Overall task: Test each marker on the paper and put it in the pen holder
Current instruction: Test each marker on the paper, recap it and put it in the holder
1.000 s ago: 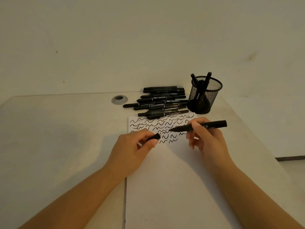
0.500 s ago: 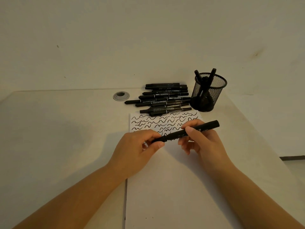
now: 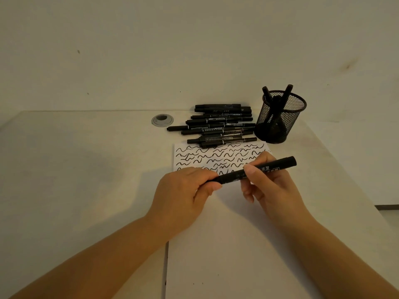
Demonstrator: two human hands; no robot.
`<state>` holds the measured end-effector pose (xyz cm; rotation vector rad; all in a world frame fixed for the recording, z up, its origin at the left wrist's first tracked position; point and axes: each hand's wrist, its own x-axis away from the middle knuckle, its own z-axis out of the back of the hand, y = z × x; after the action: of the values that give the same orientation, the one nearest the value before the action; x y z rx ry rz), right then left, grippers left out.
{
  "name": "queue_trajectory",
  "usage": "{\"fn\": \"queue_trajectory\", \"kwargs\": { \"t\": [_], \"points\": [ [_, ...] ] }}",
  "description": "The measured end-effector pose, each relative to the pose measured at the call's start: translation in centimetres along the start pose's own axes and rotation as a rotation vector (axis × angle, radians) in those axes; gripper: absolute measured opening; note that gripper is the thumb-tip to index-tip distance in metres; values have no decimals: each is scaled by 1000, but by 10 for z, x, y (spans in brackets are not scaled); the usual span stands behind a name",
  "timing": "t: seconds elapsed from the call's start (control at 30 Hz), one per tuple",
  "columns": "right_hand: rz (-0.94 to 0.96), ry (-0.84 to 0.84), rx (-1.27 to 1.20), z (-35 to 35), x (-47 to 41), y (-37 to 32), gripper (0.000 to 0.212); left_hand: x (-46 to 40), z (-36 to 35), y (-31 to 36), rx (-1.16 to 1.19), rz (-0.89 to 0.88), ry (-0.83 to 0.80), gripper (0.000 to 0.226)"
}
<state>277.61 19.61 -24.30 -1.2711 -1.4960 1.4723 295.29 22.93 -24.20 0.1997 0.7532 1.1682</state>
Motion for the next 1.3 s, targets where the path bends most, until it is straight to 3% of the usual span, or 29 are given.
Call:
{"fn": "queue_trajectory", "kwargs": {
  "t": [0.13,0.27,0.63,0.77,0.87,0.97,1.07,1.13,1.23,1.3],
  "points": [
    [47,-61,-23,2,1,-1,15,0,0,1,62,-4,-28,36],
    [79,-86,11,4,2,-3,8,-1,1,2,221,55,-105,19],
    [133,-177,68,6,1,-7,5,-1,4,-3,522,179,-358,23],
    [134,-174,76,6,-1,-11,6,-2,3,-3,530,157,-321,23],
    [102,-48,136,1,-2,-10,13,-6,0,-4,426,133,-210,22],
    [9,141,378,-3,-3,-6,25,-10,1,-10,228,101,-109,19],
    [10,225,535,1,-2,-4,33,-8,1,-17,165,157,-41,20],
    [176,253,708,0,0,-6,30,-8,-1,-20,120,196,-33,17],
    [629,179,1154,-8,0,-11,7,-10,-3,-21,5,170,-36,14],
    [720,83,1419,-14,0,-12,24,-11,-4,-18,-45,122,-11,20]
  ]
}}
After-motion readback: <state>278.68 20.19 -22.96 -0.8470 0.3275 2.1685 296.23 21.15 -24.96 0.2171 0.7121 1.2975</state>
